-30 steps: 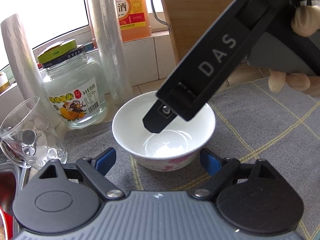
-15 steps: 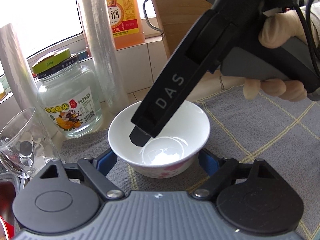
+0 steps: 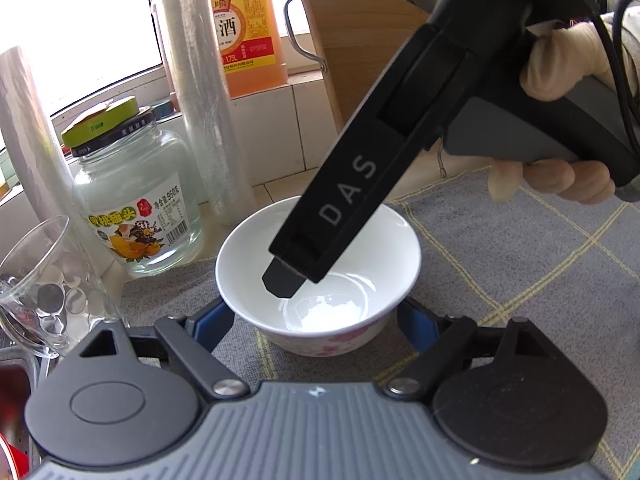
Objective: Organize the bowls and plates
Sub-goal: 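Lift the pink-flowered bowl with the right tool toward the nested bowls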
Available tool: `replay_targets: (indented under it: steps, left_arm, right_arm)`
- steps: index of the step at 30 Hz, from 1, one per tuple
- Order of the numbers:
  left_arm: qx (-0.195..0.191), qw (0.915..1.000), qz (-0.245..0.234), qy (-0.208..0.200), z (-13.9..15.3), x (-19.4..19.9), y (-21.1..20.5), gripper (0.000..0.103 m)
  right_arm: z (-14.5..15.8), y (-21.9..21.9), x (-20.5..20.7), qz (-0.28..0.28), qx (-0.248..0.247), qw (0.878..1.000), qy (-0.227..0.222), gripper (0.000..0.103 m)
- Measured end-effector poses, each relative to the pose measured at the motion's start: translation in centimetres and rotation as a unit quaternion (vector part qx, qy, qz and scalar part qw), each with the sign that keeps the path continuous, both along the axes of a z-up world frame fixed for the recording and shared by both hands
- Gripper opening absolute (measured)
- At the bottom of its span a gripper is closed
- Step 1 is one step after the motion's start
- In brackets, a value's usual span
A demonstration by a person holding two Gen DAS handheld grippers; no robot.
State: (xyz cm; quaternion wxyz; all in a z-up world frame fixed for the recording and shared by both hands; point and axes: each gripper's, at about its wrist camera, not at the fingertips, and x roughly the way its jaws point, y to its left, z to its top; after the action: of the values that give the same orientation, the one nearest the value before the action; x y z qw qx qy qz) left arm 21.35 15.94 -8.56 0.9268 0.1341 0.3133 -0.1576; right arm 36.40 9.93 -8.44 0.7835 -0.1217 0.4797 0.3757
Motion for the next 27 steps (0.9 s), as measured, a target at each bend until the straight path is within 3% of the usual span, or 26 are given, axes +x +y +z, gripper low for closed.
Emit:
replay_targets:
  steps: [15, 27]
  left_arm:
    - [0.005, 0.9998, -0.013, 0.015, 1.4, -2.3, -0.6, 0.088]
    - [0.008, 0.9991, -0.037, 0.018, 3.7, -6.4, -2.5, 0.088]
  right_arm:
    - [1.5, -1.1, -2.2, 0.009, 0.015, 1.0, 0.011, 0.079]
    - [4.5, -3.5, -6.9, 0.012, 0.021, 1.0, 0.009, 0.079]
